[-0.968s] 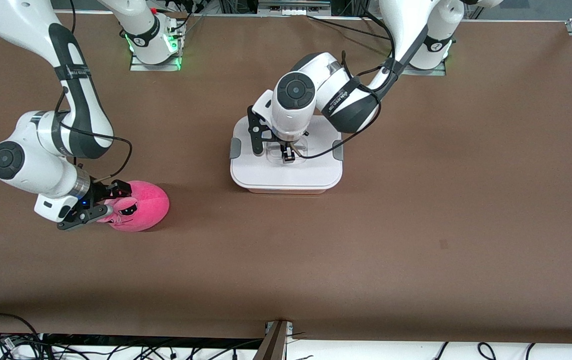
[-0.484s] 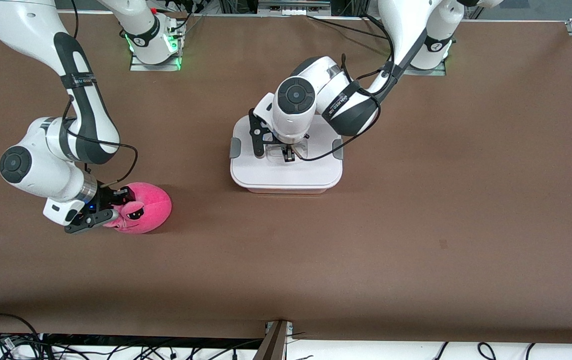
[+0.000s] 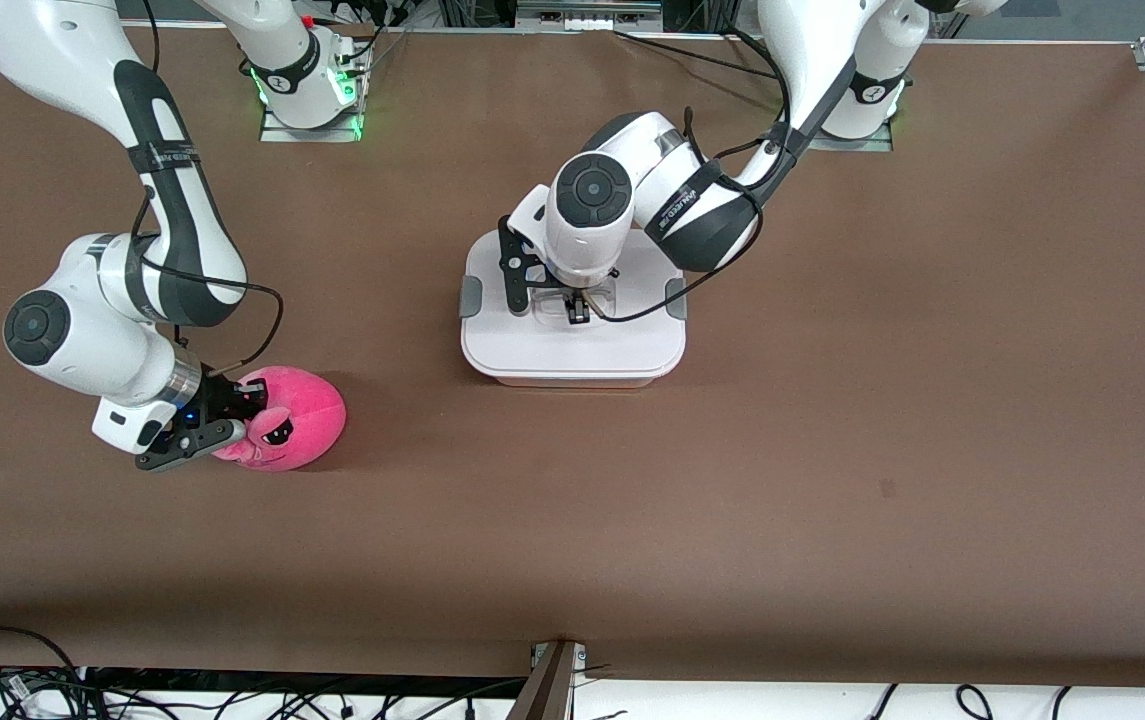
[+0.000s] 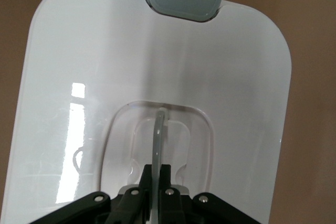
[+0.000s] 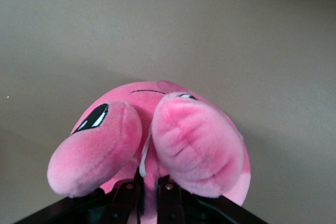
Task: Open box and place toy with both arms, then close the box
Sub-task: 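Lift the white lid off with the left gripper while the right gripper lifts the plush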
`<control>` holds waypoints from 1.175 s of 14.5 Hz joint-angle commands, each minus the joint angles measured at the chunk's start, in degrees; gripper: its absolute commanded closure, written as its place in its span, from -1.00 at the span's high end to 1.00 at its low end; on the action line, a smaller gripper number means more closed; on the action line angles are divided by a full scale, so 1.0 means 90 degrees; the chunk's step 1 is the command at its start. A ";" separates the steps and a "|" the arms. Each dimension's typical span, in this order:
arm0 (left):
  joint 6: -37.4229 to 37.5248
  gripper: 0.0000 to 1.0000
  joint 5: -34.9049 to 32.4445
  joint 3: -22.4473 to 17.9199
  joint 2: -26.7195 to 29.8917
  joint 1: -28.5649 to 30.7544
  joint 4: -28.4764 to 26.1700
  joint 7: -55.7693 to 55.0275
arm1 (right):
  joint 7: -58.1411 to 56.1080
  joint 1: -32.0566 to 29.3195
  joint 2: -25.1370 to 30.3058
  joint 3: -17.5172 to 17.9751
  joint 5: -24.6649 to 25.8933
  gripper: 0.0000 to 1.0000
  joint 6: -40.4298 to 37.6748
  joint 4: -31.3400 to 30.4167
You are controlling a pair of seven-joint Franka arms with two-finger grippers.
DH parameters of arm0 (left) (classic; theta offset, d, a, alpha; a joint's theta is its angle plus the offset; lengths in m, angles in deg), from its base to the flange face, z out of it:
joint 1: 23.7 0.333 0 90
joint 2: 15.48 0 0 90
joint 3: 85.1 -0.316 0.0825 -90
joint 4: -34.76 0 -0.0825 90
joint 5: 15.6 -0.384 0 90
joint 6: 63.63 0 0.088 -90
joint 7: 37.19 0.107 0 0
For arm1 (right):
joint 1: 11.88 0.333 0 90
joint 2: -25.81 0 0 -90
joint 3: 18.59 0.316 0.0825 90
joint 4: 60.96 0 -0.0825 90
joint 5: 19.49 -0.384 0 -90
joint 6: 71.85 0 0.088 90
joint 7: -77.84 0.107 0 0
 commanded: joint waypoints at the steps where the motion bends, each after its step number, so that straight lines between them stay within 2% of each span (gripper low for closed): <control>1: 0.0341 -1.00 0.0063 -0.0018 0.0192 0.0034 0.0175 0.0028 | -0.0128 0.0009 0.0218 0.0081 -0.0126 -1.00 -0.0170 0.0029; 4: 0.0624 -1.00 0.0073 -0.0086 0.0270 0.0103 0.0409 0.0038 | -0.0128 0.0009 0.0588 0.0081 -0.0126 -1.00 -0.0638 0.0097; 6: 0.1111 -1.00 0.0053 -0.0106 0.0270 0.0307 0.0750 0.0038 | -0.0157 0.0009 0.0823 0.0120 -0.0088 -1.00 -0.1514 0.0486; 8: 0.1649 -1.00 0.0044 -0.0116 0.0338 0.0736 0.0966 0.0057 | -0.0196 0.0009 0.0931 0.0402 -0.0058 -1.00 -0.2519 0.0974; 10: 0.1885 -1.00 0.0053 -0.0106 0.0455 0.1399 0.0967 0.0416 | -0.0187 0.0009 0.0951 0.0860 -0.0039 -1.00 -0.3128 0.1375; 11: 0.1915 -1.00 0.0063 -0.0116 0.0456 0.1750 0.0967 0.0999 | -0.0167 0.0029 0.0951 0.1143 0.0010 -1.00 -0.3227 0.1522; 13: 0.1915 -1.00 0.0083 -0.0106 0.0417 0.2385 0.0957 0.1958 | -0.0196 0.0078 0.0941 0.1593 0.0389 -1.00 -0.3422 0.1621; 17: 0.1934 -1.00 0.0005 -0.0106 0.0417 0.3567 0.0918 0.3121 | -0.0441 0.0088 0.0941 0.2715 0.1113 -1.00 -0.3579 0.1631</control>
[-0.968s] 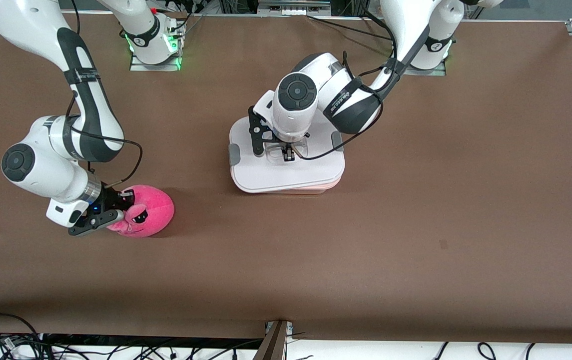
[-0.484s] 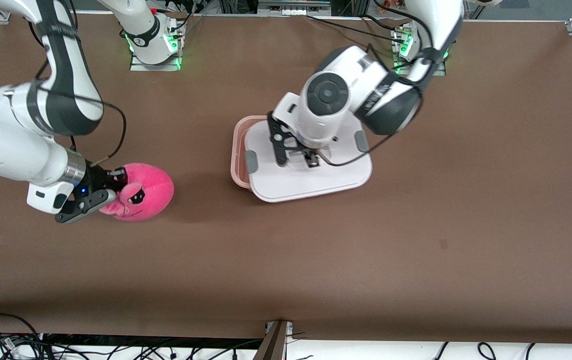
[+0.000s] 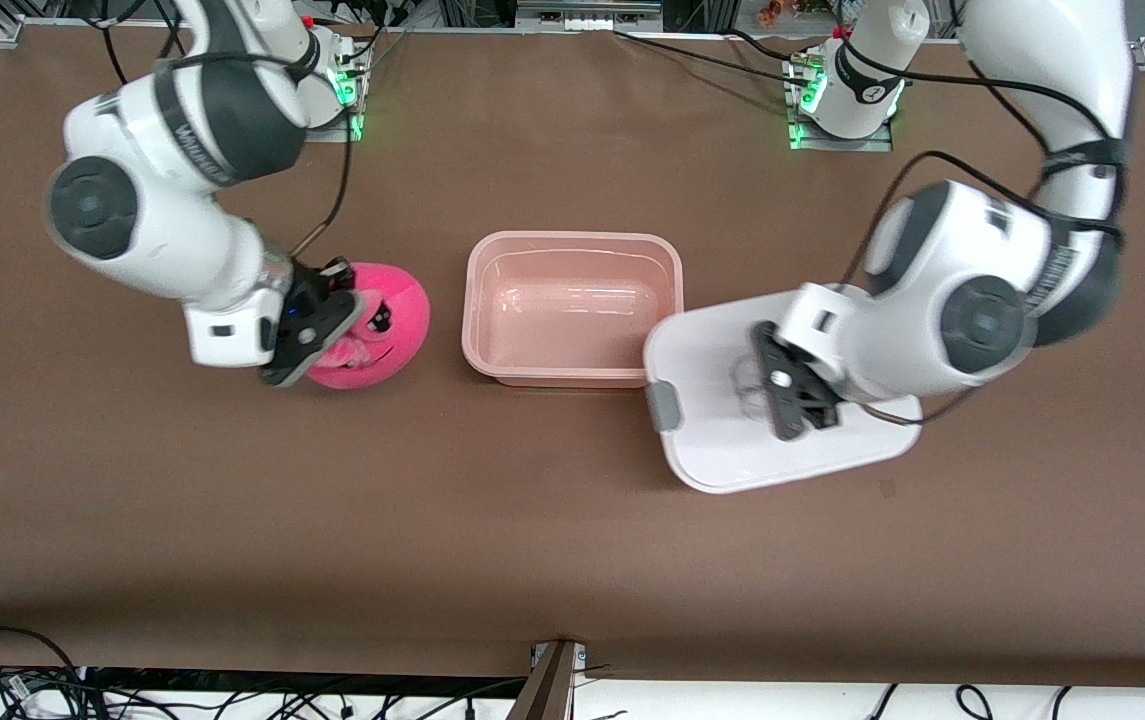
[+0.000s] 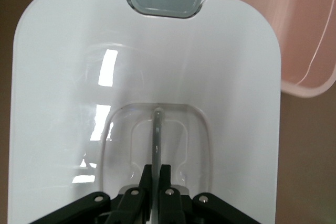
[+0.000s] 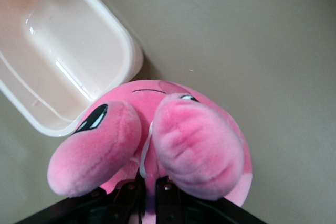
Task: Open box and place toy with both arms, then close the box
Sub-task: 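Lift the white lid off with the left gripper while the right gripper lifts the plush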
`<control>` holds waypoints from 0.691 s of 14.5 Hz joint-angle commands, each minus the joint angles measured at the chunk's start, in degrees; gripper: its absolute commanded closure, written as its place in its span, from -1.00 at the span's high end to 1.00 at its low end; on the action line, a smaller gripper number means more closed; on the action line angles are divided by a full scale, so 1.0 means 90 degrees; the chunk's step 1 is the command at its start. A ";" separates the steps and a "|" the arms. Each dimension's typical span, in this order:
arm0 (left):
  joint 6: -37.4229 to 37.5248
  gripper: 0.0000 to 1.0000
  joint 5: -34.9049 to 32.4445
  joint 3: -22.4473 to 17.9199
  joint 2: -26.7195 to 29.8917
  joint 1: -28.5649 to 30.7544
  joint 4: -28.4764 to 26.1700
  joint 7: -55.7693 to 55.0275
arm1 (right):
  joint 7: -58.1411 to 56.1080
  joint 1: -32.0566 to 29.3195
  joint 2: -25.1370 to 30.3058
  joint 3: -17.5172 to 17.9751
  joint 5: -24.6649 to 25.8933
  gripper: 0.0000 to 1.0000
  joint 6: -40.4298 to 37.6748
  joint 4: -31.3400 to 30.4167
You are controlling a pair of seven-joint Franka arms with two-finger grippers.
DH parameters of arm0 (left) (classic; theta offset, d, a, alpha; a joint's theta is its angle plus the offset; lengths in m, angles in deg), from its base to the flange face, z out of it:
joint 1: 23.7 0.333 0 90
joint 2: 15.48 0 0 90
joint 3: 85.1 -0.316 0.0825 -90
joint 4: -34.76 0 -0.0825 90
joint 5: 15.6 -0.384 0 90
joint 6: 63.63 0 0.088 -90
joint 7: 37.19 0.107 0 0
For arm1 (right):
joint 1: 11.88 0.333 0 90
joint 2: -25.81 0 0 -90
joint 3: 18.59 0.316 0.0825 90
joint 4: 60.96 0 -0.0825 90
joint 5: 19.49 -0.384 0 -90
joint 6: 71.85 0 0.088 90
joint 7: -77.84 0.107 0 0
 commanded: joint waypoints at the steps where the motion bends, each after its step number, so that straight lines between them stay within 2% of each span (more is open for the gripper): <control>1: 0.0164 -1.00 -0.0021 0.0087 0.0053 0.0634 -0.0020 0.0900 | -0.0195 -0.0029 -0.0075 0.0639 0.0287 -1.00 -0.0166 0.0206; 4: 0.0272 -1.00 -0.0985 0.0086 0.0063 0.0812 -0.0001 0.1671 | -0.0204 0.0428 -0.0201 0.0739 0.0531 -1.00 -0.0029 0.0226; 6: 0.0272 -1.00 -0.1047 0.0086 0.0063 0.0870 -0.0010 0.2122 | -0.0195 0.0654 -0.0270 0.0739 0.0639 -1.00 0.0020 0.0226; 10: 0.0272 -1.00 -0.1095 0.0086 0.0053 0.0841 -0.0040 0.2153 | -0.0195 0.1005 -0.0465 0.0739 0.0999 -1.00 0.0098 0.0226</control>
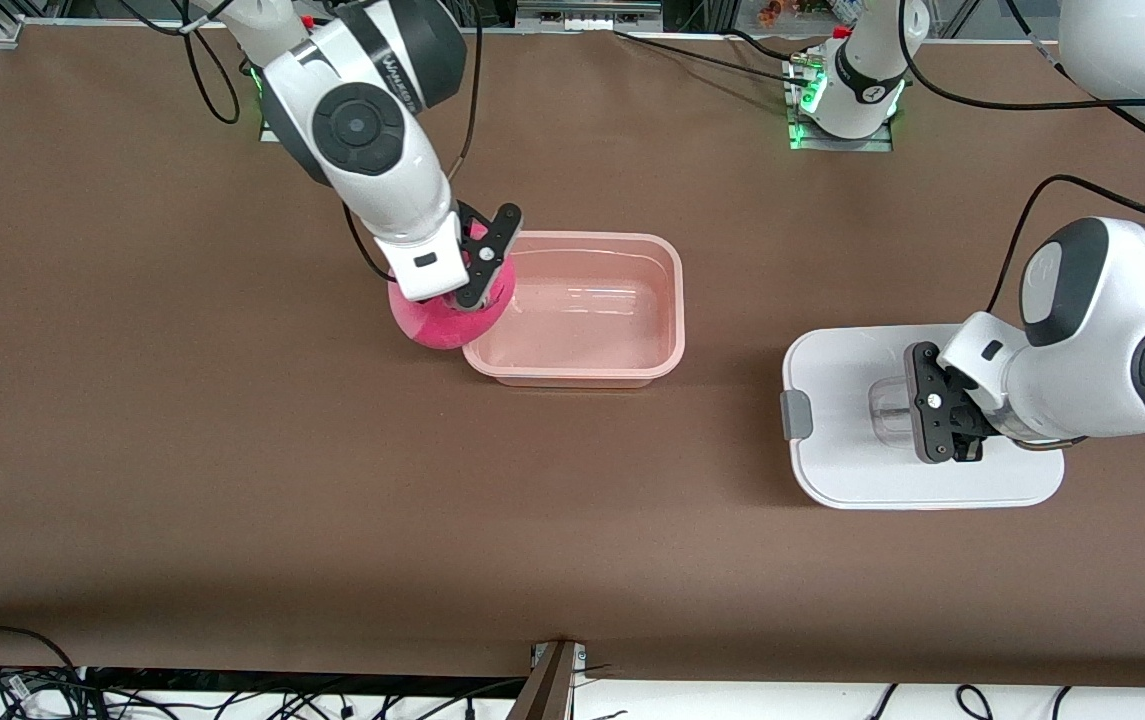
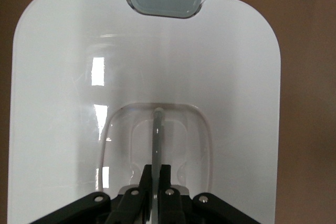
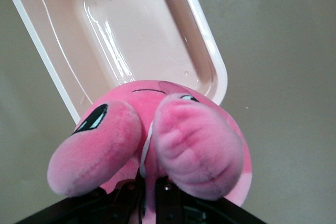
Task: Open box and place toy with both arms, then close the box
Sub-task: 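Lower the pink plush into the pink tub and open the right gripper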
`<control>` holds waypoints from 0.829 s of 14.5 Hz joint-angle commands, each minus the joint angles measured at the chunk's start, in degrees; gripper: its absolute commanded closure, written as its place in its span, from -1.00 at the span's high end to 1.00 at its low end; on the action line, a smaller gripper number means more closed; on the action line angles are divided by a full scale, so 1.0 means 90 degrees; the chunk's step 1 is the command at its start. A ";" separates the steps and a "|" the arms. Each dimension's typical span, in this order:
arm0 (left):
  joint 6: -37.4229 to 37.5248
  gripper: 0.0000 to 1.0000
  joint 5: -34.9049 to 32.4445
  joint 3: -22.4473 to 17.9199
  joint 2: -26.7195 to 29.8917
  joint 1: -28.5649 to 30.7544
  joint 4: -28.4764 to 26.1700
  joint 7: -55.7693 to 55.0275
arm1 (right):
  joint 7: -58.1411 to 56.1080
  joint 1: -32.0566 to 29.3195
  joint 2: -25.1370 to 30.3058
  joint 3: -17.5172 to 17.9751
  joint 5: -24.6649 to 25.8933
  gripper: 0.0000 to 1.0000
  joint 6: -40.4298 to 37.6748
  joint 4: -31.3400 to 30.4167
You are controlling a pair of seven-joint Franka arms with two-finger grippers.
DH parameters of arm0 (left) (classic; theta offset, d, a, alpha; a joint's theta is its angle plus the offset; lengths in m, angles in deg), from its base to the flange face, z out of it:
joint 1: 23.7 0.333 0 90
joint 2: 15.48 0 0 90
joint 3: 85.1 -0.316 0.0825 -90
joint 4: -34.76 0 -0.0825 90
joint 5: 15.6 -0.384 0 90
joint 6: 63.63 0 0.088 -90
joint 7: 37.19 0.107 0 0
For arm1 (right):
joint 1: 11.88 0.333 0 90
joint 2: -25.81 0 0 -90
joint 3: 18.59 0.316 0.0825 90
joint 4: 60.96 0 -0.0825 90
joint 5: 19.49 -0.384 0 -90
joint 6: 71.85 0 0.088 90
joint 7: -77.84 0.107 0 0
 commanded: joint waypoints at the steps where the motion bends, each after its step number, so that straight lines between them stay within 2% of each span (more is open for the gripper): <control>1: 0.0083 -1.00 -0.0213 0.0038 0.0063 -0.0028 -0.0035 0.0191 | -0.0122 0.0217 -0.0210 -0.0004 0.0275 -1.00 -0.0018 0.0220; 5: 0.0083 -1.00 -0.0203 0.0038 0.0063 -0.0038 -0.0035 0.0191 | -0.0084 0.0460 -0.0376 -0.0013 0.0334 -1.00 0.0138 0.0220; 6: 0.0074 -1.00 -0.0213 0.0038 0.0063 -0.0048 -0.0035 0.0191 | -0.0016 0.0529 -0.0454 -0.0013 0.0393 -0.95 0.0216 0.0220; 7: 0.0074 -1.00 -0.0213 0.0038 0.0053 -0.0048 -0.0035 0.0191 | 0.0091 0.0578 -0.0523 -0.0013 0.0403 -0.36 0.0342 0.0220; 8: 0.0074 -1.00 -0.0213 0.0038 0.0053 -0.0048 -0.0035 0.0191 | 0.0170 0.0636 -0.0620 -0.0013 0.0403 0.93 0.0508 0.0220; 9: 0.0074 -1.00 -0.0213 0.0038 0.0053 -0.0048 -0.0035 0.0181 | 0.0383 0.0743 -0.0660 -0.0013 0.0403 1.00 0.0741 0.0220; 12: 0.0074 -1.00 -0.0203 0.0038 0.0053 -0.0077 -0.0035 0.0152 | 0.1456 0.1046 -0.0816 -0.0013 0.0393 1.00 0.1367 0.0220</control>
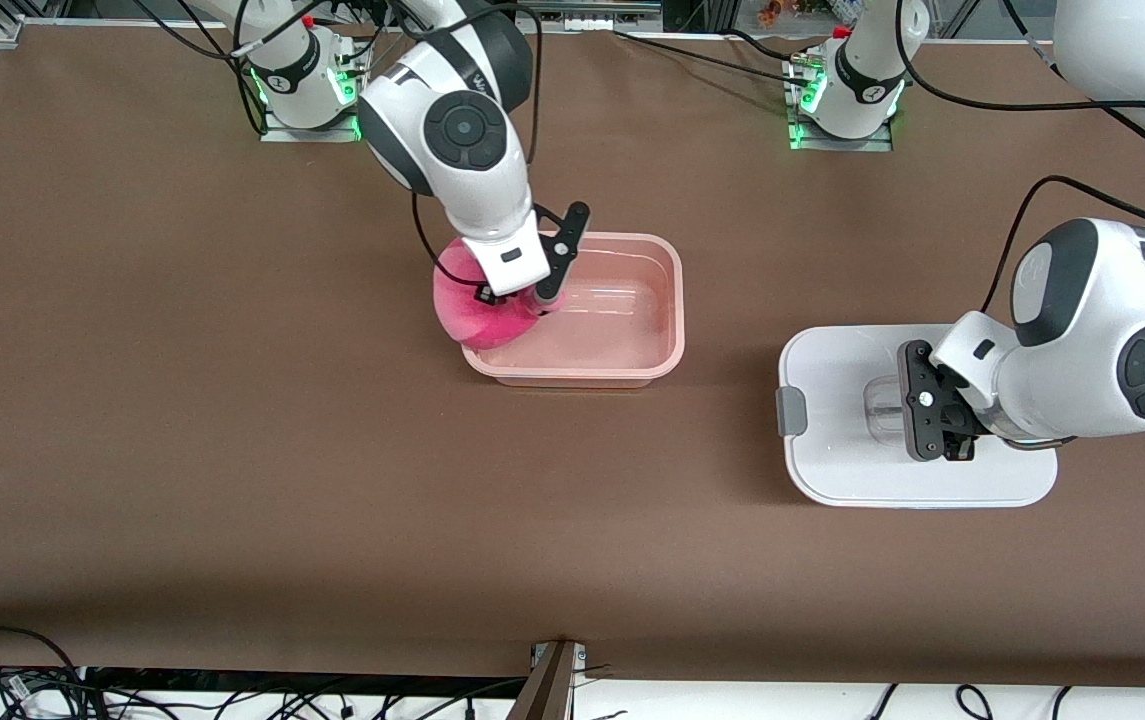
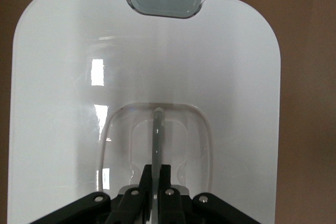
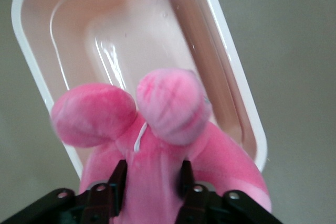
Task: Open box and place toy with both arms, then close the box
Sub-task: 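Lower the pink plush into the pink tub and open the right gripper, then place the white lid onto the tub with the left gripper while the right gripper withdraws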
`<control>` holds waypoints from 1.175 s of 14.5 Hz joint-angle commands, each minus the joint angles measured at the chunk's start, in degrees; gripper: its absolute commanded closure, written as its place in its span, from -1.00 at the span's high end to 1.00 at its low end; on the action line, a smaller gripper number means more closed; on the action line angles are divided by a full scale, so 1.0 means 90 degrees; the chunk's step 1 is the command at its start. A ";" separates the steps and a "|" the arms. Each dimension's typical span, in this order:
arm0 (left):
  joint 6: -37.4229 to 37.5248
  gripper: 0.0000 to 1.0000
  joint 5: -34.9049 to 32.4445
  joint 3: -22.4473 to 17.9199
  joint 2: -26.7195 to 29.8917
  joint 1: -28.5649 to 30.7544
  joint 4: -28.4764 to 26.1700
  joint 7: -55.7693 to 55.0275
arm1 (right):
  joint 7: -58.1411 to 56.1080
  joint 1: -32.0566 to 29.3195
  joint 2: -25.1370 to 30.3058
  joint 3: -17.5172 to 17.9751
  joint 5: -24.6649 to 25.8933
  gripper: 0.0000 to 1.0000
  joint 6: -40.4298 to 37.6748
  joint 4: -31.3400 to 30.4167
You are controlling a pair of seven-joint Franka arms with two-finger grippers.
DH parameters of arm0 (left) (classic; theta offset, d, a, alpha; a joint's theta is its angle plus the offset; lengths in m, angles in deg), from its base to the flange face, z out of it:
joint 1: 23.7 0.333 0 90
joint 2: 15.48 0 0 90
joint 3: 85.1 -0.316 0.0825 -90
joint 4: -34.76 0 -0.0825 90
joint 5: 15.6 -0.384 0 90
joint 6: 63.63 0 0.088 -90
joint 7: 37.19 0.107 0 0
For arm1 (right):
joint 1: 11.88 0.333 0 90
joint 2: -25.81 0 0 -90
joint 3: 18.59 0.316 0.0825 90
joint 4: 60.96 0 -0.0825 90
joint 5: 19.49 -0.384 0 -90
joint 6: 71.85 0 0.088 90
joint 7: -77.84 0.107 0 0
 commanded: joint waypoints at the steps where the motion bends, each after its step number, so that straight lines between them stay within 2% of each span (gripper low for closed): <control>1: 0.0070 -1.00 -0.0188 0.0036 0.0068 -0.0027 -0.0030 0.0101 | 0.0956 0.0292 -0.0185 -0.0013 0.0129 1.00 0.0337 0.0200; 3: 0.0070 -1.00 -0.0140 0.0036 0.0048 -0.0007 -0.0030 0.0111 | 0.1222 0.0215 -0.0107 -0.0023 0.0081 1.00 0.0183 0.0549; 5: 0.0070 -1.00 -0.0130 0.0036 0.0048 -0.0017 -0.0030 0.0101 | 0.1242 0.0021 -0.0087 -0.0101 0.0061 1.00 -0.0420 0.0960; 9: 0.0070 -1.00 0.0142 0.0192 0.0077 -0.0056 -0.0039 0.0111 | 0.1184 -0.0964 0.0186 -0.0414 0.0022 1.00 -0.1310 0.1196; 13: 0.0090 -1.00 0.0241 0.0932 0.0087 -0.0222 -0.0059 -0.0006 | 0.1184 -0.2165 0.0323 -0.0424 0.0022 1.00 -0.1858 0.1235; 15: 0.0061 -1.00 0.0241 0.1227 0.0039 -0.0484 -0.0059 -0.0171 | 0.1223 -0.2557 0.0382 -0.0453 0.0041 1.00 -0.1956 0.1245; 17: 0.0041 -1.00 0.0319 0.1227 -0.0001 -0.1175 -0.0059 -0.0804 | 0.1223 -0.2879 0.0469 -0.0540 0.0031 1.00 -0.1966 0.1245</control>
